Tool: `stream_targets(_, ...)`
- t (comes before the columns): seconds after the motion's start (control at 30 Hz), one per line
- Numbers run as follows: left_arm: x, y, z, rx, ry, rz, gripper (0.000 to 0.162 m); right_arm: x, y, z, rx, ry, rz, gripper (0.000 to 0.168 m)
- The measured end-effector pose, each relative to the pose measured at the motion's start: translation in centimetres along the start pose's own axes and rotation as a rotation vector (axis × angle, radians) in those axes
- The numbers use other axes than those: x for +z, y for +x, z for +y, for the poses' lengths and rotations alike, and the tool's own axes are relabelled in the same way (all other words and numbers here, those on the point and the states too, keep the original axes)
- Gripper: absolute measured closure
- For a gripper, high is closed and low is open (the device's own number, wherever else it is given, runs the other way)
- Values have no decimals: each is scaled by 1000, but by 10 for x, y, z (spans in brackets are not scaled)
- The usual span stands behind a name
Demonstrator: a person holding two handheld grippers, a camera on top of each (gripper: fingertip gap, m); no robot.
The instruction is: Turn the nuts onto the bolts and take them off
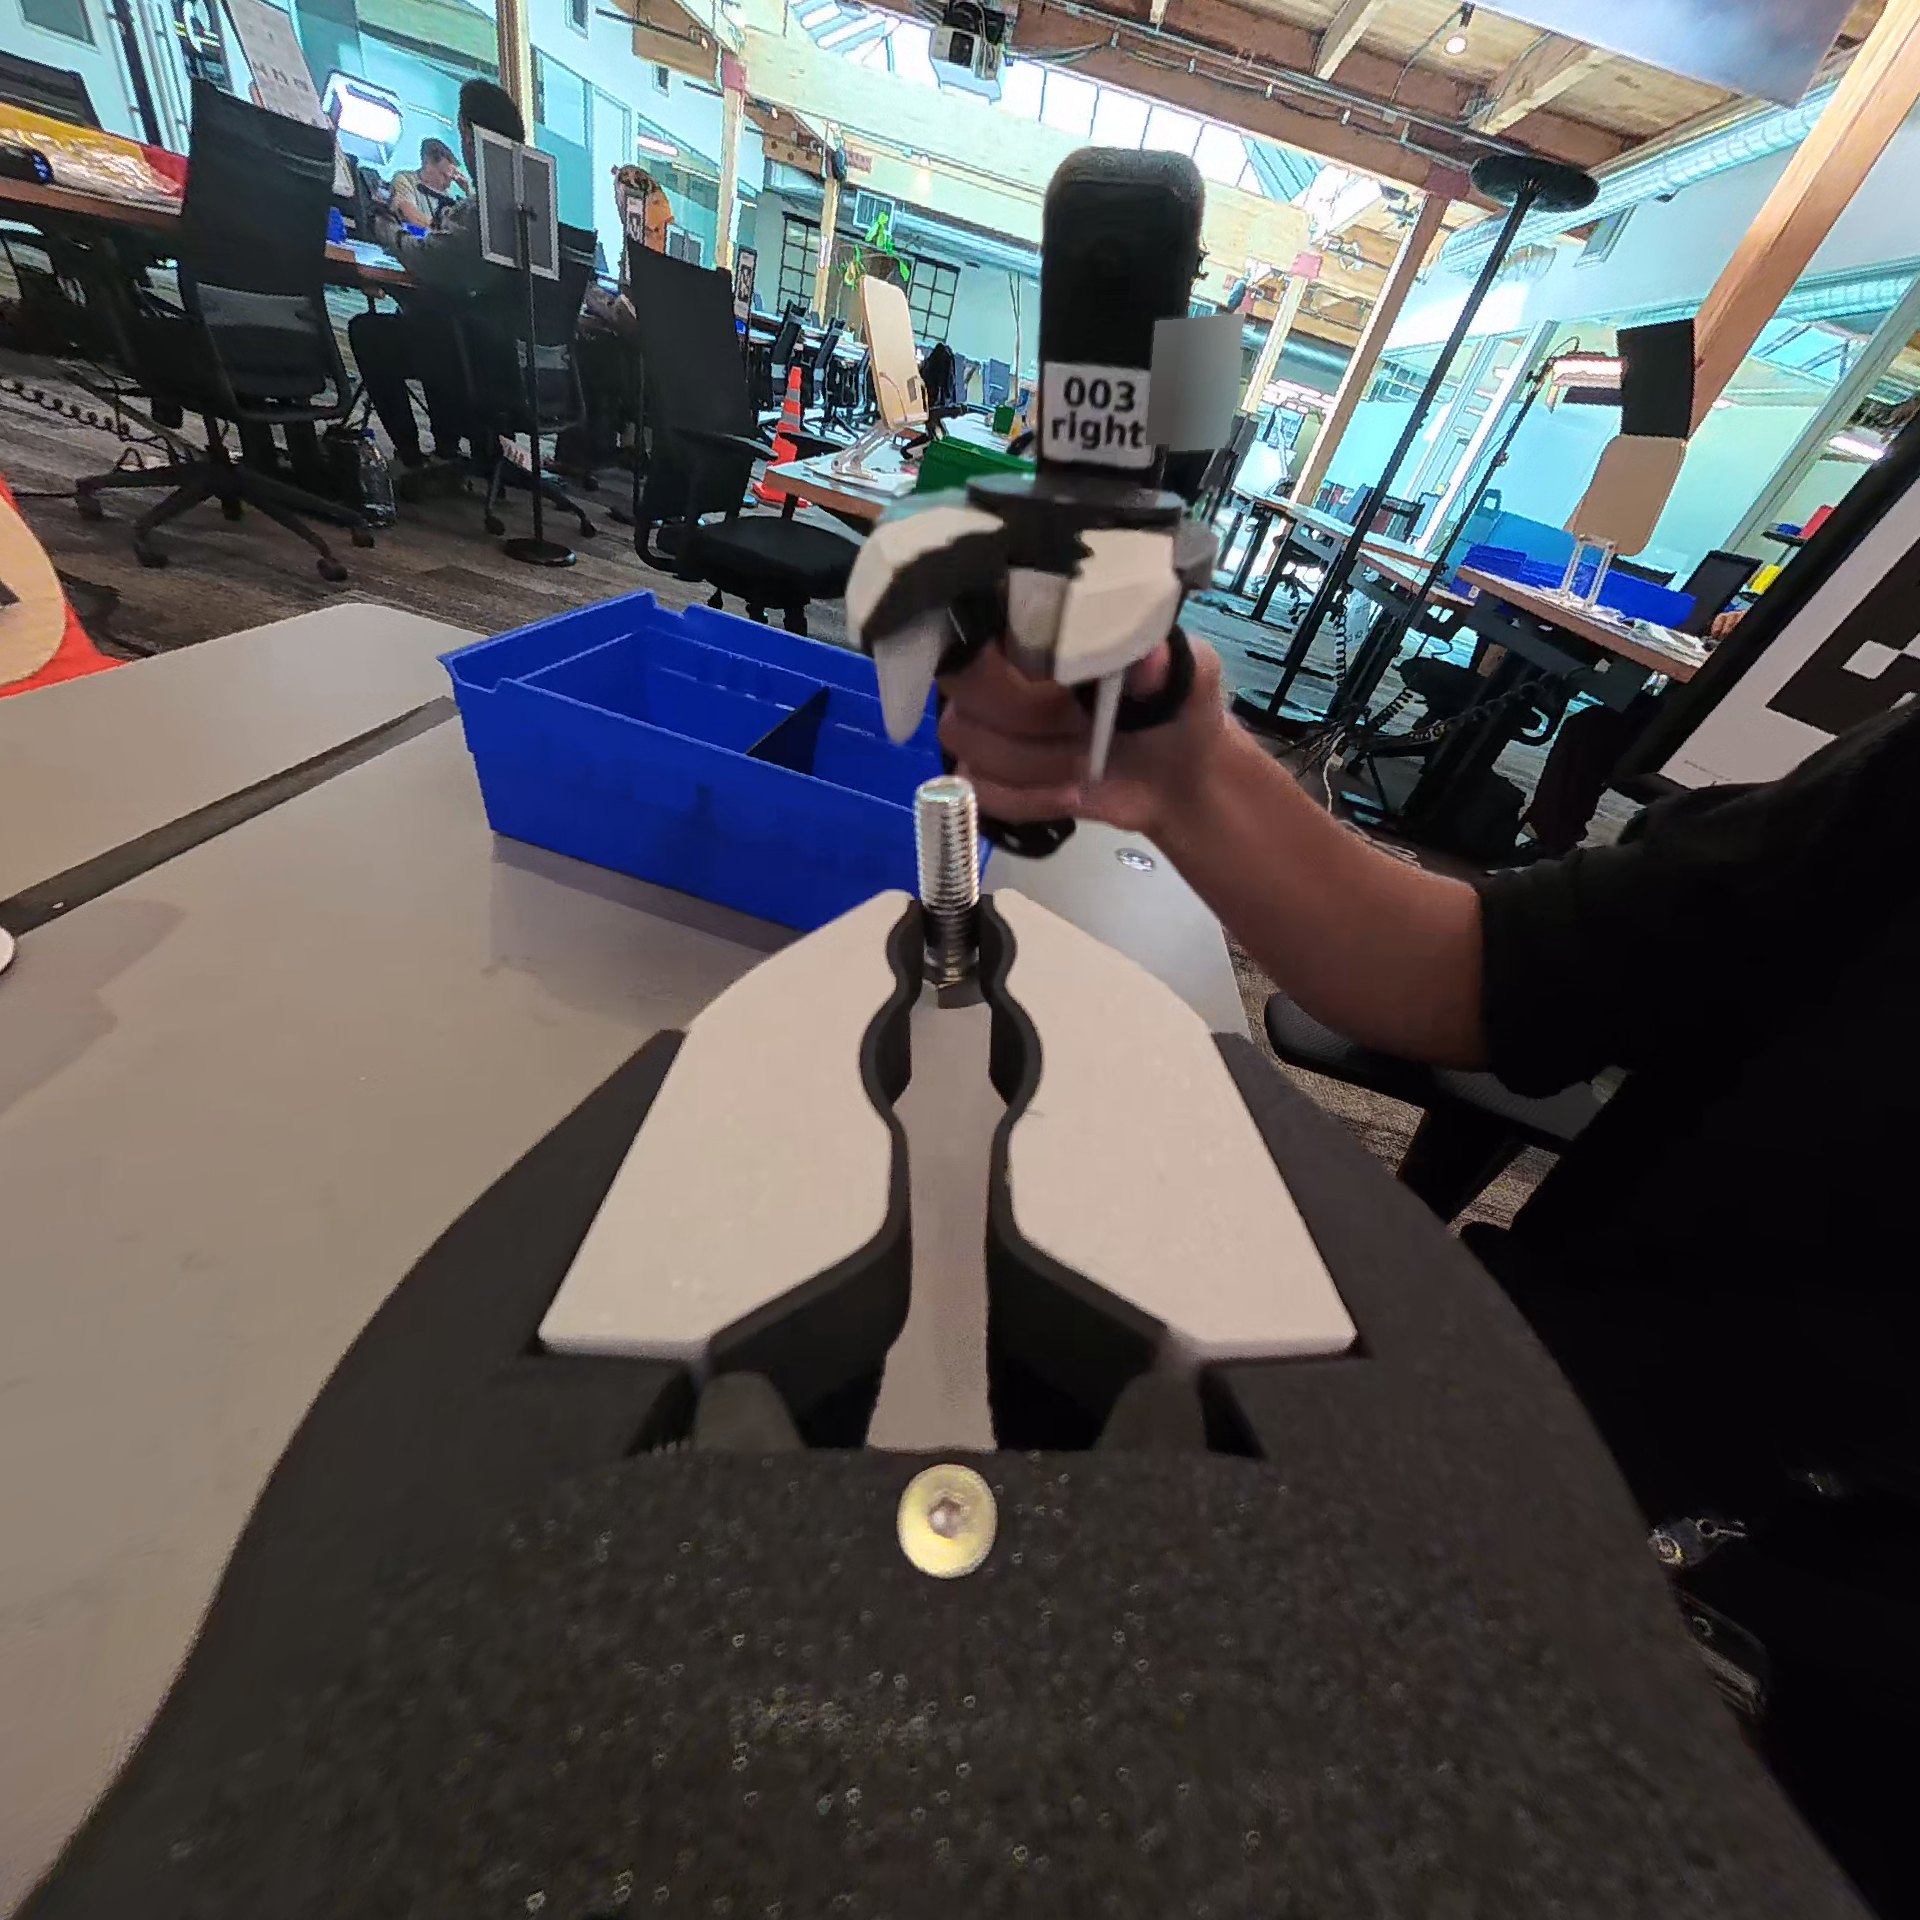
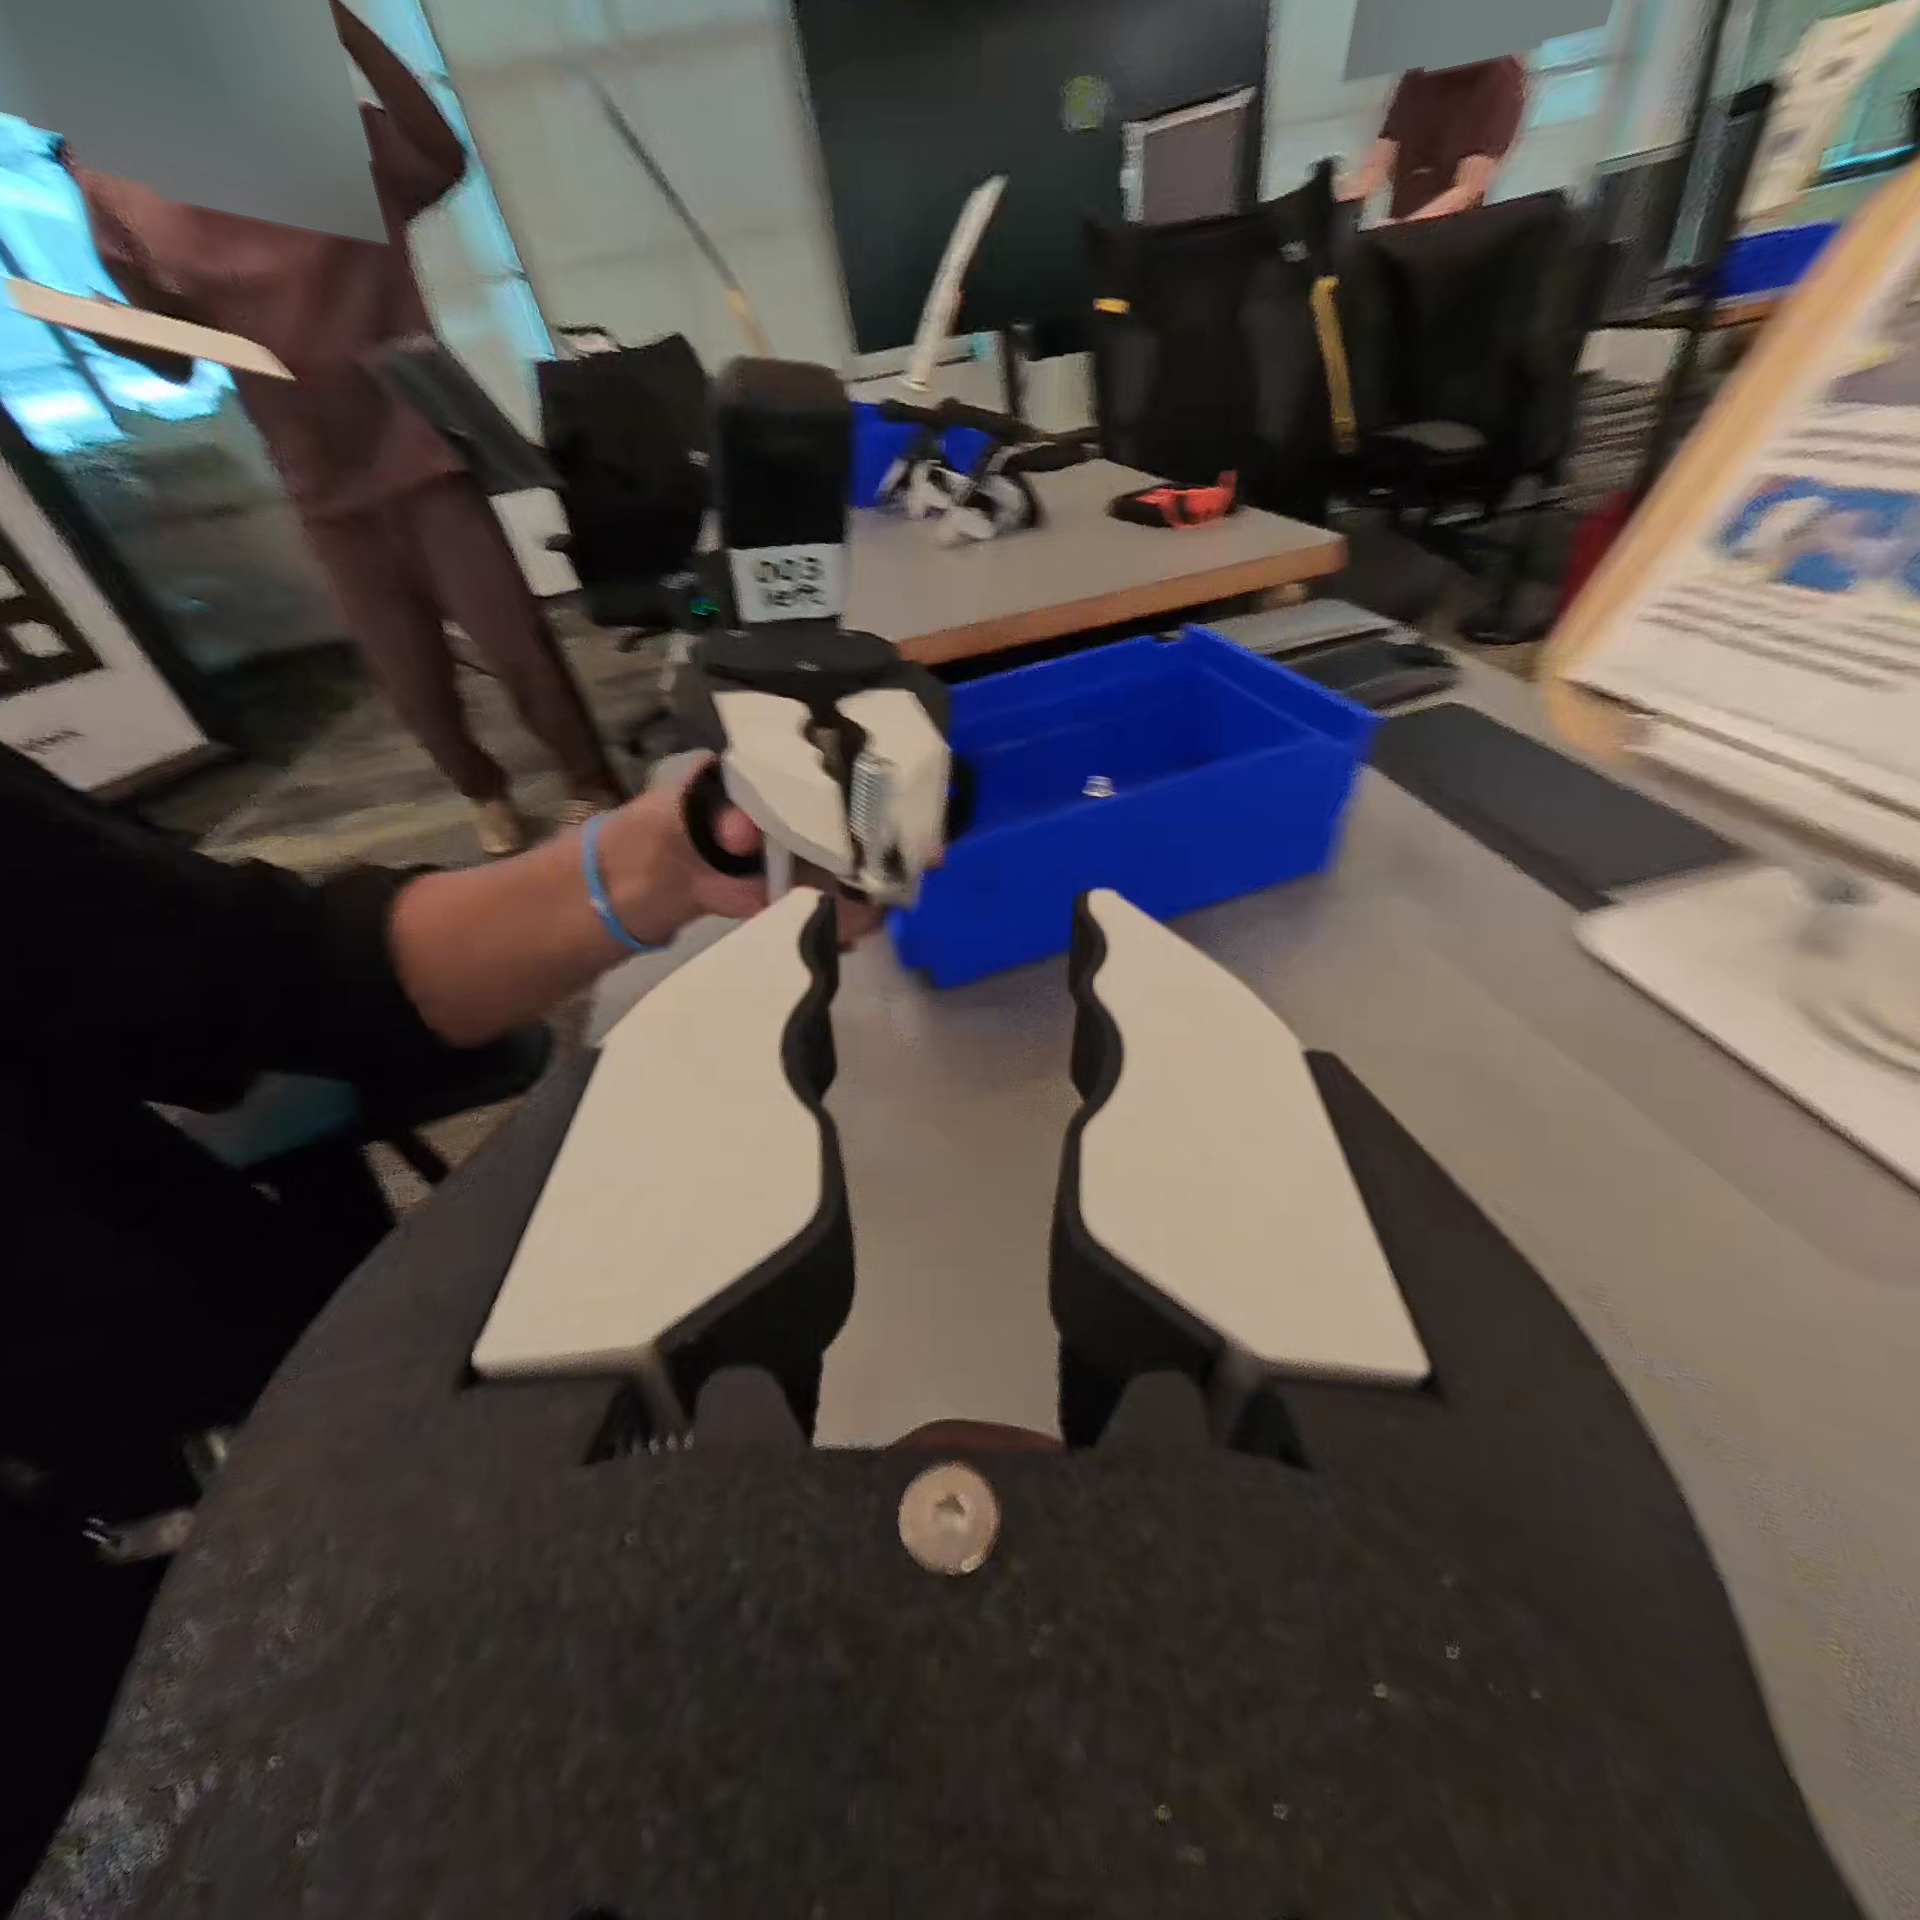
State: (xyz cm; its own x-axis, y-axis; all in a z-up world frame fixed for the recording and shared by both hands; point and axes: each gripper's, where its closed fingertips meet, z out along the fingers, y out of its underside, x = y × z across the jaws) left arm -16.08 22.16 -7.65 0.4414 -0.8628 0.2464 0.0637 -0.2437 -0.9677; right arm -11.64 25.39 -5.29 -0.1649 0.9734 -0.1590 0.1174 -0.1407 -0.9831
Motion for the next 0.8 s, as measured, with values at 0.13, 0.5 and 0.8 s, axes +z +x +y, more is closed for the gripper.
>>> stream_targets(0.13, 3, 3, 5, -4, -16, 12, 153, 45, -23, 6, 66, 68, -115, 140)
stream_targets(0.5, 15, 10, 14, 0, -50, 43, 153, 61, -30, 20, 149, 49, -173, 159)
stream_targets(0.8, 8, 7, 14, -76, 53, -69, 119, 39, -14, 8, 66, 23, -54, 159)
